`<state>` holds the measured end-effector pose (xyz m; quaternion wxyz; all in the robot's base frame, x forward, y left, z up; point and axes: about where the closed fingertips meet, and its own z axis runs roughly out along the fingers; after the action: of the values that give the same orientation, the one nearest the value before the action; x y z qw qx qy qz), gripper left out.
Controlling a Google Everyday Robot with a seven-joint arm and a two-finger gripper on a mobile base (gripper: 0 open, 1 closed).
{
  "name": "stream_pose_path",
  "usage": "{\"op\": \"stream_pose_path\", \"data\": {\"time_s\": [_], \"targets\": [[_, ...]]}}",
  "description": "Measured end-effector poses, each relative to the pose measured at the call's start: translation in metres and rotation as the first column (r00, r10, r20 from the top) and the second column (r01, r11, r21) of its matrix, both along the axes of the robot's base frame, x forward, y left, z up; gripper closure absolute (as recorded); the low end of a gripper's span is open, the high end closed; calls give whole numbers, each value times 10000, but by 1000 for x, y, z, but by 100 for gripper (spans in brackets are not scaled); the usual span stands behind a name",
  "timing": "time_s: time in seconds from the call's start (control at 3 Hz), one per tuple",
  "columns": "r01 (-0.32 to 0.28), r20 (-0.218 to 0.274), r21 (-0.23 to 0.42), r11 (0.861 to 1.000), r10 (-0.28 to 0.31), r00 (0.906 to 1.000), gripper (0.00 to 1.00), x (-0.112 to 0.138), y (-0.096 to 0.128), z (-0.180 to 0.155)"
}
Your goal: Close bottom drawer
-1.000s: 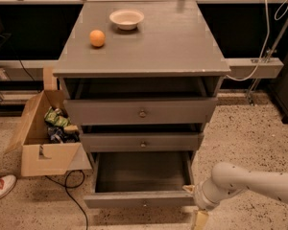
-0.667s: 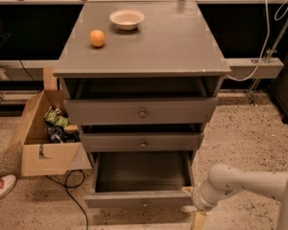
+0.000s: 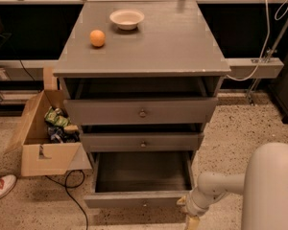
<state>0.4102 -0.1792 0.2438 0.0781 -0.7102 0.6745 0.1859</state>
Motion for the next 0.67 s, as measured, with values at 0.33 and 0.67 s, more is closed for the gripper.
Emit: {"op": "stream_pose_path", "data": {"time_s": [0.33,0.67], "targets": [[-124,-161,-1,9999,124,9998,45,-3,1,-31],[-39,39,51,10000,38,10000,69,4,10,-69]]}}
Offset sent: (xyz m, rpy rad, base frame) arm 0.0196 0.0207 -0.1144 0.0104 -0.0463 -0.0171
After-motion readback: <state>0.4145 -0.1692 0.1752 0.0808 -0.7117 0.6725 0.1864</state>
